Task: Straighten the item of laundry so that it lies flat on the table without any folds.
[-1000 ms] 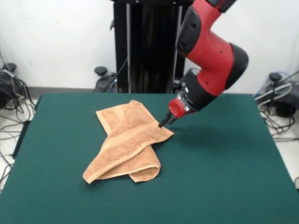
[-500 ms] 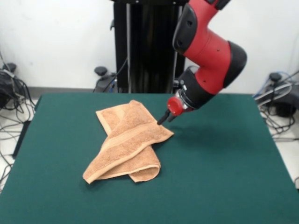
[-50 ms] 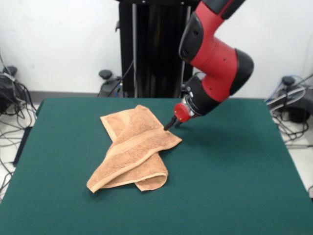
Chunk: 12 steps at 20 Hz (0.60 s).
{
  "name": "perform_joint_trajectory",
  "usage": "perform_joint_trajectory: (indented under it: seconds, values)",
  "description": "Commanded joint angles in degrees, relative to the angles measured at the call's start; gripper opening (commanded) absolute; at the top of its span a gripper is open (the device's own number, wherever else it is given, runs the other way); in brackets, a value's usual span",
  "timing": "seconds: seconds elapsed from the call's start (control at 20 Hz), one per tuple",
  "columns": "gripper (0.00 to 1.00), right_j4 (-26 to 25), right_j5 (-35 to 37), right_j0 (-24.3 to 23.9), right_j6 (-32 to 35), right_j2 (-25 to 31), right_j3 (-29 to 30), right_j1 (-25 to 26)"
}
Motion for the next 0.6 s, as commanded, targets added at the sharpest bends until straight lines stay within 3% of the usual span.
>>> perform_joint_trajectory:
  seconds: [0.05, 0.6]
  values:
    - [1.00, 0.6, -4.7, -1.1, 15.2, 10.4, -4.9, 4.8]
    - [1.00, -0.2, -7.6, -0.8, 14.4, 9.2, -6.4, 6.4]
